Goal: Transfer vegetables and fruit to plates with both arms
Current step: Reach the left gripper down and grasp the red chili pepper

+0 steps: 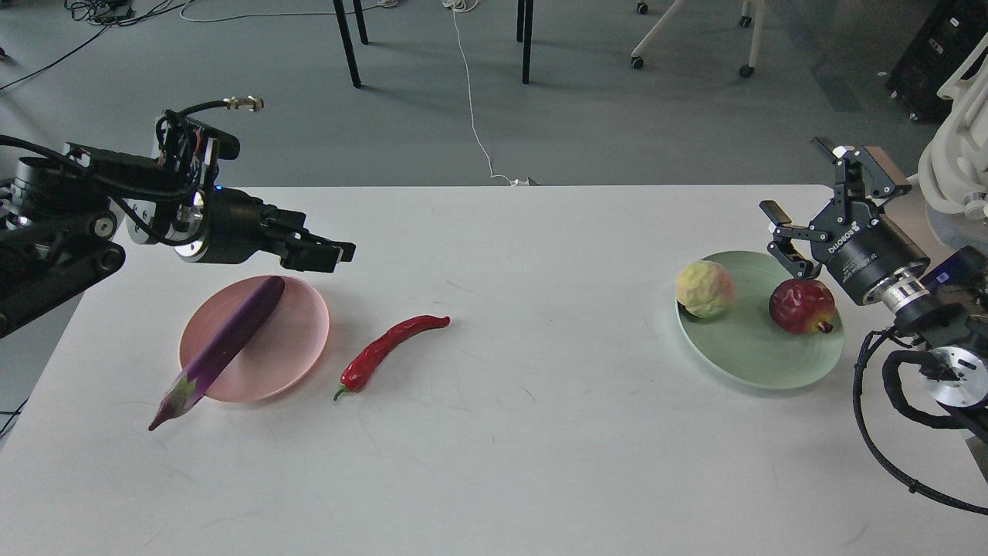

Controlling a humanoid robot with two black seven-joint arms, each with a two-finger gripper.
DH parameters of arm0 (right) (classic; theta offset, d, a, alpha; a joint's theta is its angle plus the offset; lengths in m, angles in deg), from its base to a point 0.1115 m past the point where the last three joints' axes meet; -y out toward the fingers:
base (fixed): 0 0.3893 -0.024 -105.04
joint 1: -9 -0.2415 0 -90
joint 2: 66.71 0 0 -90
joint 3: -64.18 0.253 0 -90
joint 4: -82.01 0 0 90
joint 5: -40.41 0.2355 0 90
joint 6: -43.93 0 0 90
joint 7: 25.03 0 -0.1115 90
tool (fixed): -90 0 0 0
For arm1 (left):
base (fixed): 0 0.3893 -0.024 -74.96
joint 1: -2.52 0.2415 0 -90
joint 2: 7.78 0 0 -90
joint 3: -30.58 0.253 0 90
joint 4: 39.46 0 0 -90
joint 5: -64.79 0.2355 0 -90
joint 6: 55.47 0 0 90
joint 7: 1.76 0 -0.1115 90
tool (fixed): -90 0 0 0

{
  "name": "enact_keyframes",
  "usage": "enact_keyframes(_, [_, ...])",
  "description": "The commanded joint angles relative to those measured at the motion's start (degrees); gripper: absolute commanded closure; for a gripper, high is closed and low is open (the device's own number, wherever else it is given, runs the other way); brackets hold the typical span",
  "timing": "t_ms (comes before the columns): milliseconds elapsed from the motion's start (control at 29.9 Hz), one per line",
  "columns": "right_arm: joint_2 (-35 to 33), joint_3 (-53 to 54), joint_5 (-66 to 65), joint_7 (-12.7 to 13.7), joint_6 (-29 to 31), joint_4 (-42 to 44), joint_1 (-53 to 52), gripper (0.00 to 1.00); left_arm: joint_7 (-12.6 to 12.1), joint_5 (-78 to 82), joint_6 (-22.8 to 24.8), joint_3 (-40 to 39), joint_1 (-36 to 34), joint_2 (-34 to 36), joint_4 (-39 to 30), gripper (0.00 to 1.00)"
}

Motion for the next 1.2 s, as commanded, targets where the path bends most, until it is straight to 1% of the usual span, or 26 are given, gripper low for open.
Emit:
enact_keyframes(0, [-0.25,0.1,0.08,0.0,0.0,-0.15,0.37,0.02,-0.06,7.54,0.0,0.65,1.12,-5.11,-0.2,0.03])
enact_keyframes(100, [-0.34,0.19,-0.01,0.0,0.0,-0.32,0.81,0.02,-0.06,12.2,0.0,0.91,3.67,-7.76,1.11,0.03])
enact_keyframes(201, [-0.52,0.19,0.08,0.0,0.0,-0.32,0.81,0.02,-0.06,15.02,-0.05,0.91,5.25,-8.37,4.1,0.03])
enact_keyframes(401, [-0.61,0.19,-0.01,0.0,0.0,-0.32,0.98,0.02,-0.06,14.42,-0.05,0.83,8.33,-11.19,6.65,0.04])
enact_keyframes(636, [-0.69,0.1,-0.01,0.0,0.0,-0.32,1.16,0.02,-0.15,14.24,-0.05,0.83,9.65,-12.24,6.92,0.05])
enact_keyframes(702, [-0.69,0.19,-0.01,0.0,0.0,-0.32,1.25,0.02,-0.15,14.24,0.0,0.83,9.65,-12.24,7.01,0.07])
enact_keyframes(769, [-0.69,0.1,-0.01,0.0,0.0,-0.32,1.25,0.02,-0.24,14.24,0.0,0.91,9.74,-12.16,7.27,0.12])
enact_keyframes(903, [-0.69,0.1,-0.01,0.0,0.0,-0.32,1.25,0.02,-0.33,14.24,0.0,0.91,9.83,-12.07,8.06,0.27])
enact_keyframes(1004, [-0.69,0.1,-0.01,0.0,0.0,-0.32,1.25,0.02,-0.42,14.24,0.0,0.91,10.18,-11.98,8.15,0.33])
enact_keyframes(1104, [-0.69,0.1,-0.01,0.0,0.0,-0.24,1.25,0.02,-0.42,14.06,0.0,0.91,10.27,-11.8,8.15,0.42])
enact_keyframes(1171, [-0.69,0.19,-0.01,0.0,0.0,-0.32,1.25,0.02,-0.42,14.06,0.0,0.83,10.27,-11.54,8.06,0.5])
